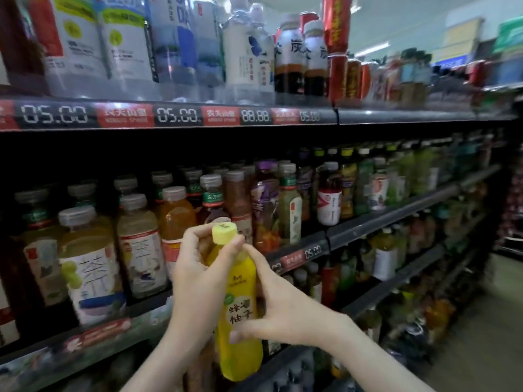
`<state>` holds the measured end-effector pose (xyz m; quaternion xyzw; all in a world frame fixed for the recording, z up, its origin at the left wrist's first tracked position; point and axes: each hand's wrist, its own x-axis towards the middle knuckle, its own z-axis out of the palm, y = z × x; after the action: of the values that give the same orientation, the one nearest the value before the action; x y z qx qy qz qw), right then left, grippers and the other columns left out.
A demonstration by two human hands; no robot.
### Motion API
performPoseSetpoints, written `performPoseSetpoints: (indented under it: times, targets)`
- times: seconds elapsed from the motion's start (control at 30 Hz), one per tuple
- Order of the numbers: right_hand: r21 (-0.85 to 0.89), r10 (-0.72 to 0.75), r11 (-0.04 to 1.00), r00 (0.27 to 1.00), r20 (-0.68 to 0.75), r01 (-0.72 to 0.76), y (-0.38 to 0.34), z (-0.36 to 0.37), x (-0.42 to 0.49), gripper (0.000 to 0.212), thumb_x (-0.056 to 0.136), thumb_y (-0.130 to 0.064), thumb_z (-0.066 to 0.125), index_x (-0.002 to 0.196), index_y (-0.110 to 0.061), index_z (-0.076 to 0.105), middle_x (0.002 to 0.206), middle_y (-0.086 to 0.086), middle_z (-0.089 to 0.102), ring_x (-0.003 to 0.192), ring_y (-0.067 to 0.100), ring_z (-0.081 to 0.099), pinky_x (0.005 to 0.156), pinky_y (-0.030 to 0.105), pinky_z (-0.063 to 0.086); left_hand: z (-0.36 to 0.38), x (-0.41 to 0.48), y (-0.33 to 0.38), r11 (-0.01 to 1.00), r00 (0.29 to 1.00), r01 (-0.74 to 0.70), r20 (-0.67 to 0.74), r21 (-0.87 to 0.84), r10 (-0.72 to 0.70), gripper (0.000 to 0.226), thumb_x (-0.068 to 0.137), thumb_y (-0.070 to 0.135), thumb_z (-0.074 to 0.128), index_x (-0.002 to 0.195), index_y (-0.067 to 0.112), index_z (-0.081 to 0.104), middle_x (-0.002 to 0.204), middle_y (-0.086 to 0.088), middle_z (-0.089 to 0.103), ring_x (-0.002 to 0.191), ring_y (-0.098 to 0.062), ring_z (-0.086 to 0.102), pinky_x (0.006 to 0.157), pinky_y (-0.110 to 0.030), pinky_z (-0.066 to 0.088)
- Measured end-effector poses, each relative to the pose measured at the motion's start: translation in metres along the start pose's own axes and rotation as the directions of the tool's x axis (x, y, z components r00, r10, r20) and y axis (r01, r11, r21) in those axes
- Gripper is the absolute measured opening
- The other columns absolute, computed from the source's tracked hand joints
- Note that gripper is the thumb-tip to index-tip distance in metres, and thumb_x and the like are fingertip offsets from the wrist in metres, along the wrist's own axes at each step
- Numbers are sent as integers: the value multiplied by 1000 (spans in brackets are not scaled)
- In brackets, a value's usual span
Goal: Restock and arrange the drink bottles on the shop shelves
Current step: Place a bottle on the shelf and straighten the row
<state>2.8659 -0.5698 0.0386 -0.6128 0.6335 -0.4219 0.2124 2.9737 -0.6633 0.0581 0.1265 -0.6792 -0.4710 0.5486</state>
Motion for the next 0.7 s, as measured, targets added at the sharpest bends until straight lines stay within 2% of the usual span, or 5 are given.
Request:
performPoseSetpoints:
  times: [0.07,0.13,0.47,0.57,0.7]
  targets:
    - [44,58,997,996,-69,-55,14,-19,-22,100,76,-34,79,133,-64,2,122,-22,59,109,-6,58,93,20,48,36,-8,6,1000,999,2,40,-22,-1,18,81,26,69,97,26,60,92,10,68,85,-1,64,68,-13,49]
    - [127,104,988,983,-148,-85,28,-44,-45,85,74,-28,82,138,-44,27,114,-13,67,104,2,63,91,30,53,75,-17,14,999,996,-11,91,-43,15,19,80,27,70,97,24,61,89,12,69,84,-2,65,68,-14,49]
    - [197,190,973,907,-375,-122,104,-215,-170,65,60,-31,82,117,-39,51,99,-25,69,90,-2,66,74,19,53,282,-48,27,999,855,1,518,-42,21,42,80,59,58,119,49,47,116,22,60,110,0,57,91,-32,51]
    - [224,233,963,875,-424,-148,123,-253,-186,63,56,-39,78,113,-38,53,93,-25,69,84,-3,66,69,18,53,314,-50,3,993,767,103,631,58,-116,55,80,71,50,130,64,29,133,20,51,117,4,52,98,-28,47]
    - [283,237,953,848,-473,-109,152,-290,-189,56,55,-41,75,107,-34,57,92,-23,70,83,-1,67,71,21,52,344,-48,-38,957,567,155,771,246,-290,92,74,66,62,146,50,8,137,12,52,119,-1,54,102,-32,45]
